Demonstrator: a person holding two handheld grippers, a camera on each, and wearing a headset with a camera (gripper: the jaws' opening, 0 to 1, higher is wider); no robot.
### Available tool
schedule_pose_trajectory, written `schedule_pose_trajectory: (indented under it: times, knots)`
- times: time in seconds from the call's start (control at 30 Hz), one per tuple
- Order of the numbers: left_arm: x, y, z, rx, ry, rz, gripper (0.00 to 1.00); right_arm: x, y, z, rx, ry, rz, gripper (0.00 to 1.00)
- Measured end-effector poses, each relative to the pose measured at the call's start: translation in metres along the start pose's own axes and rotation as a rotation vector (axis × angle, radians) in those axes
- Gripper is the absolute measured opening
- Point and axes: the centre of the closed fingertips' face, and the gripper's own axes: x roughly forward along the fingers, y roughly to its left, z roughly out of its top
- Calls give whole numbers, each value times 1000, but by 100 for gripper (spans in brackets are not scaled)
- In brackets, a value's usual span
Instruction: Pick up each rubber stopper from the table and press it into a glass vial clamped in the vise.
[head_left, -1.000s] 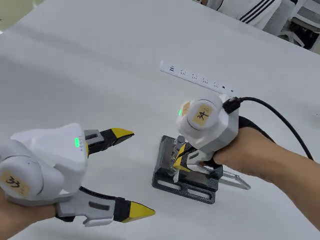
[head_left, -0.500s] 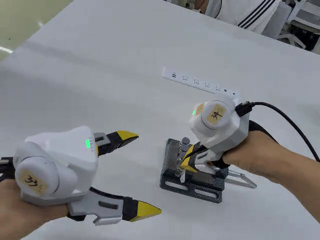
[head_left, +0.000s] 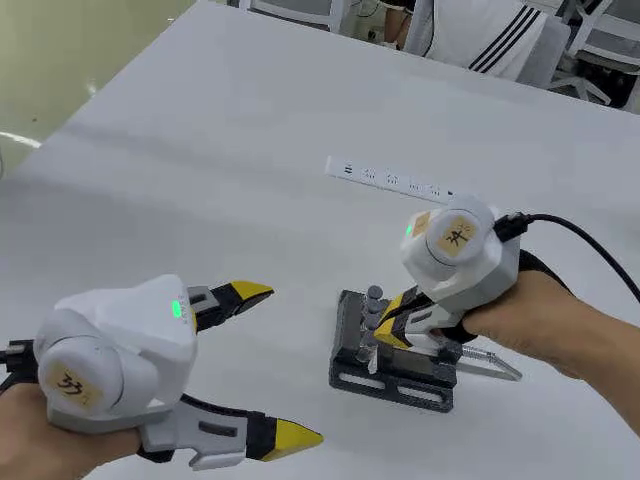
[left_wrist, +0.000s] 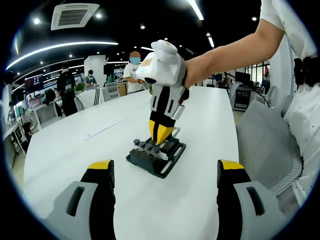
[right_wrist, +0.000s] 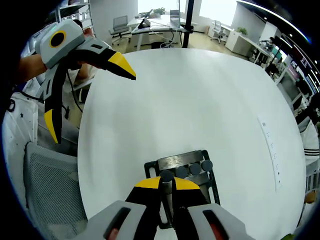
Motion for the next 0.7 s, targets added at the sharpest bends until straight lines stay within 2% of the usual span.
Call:
schedule_pose_trajectory:
  times: [0.1,0.4,0.47,0.53,0.63,0.7]
  knots:
    - [1,-1,0,1,5,-5,84,-9,2,-2,46,-48,-9,6]
    - [3,-2,-3,11,33,-17,89,-36,6,-30,140,-170,-58,20]
    - [4,-2,-3,6,33,-19,89,-40,7,-37,158,-183,-66,23]
    - [4,-1,-3,4,35,-20,90,-44,9,-43,179,-213,-81,26]
    - [5,1,-4,0,39,-21,92,-51,14,-51,223,-288,-90,32]
    - [5,2,-4,-6,41,-21,93,-52,14,-58,247,-314,-94,35]
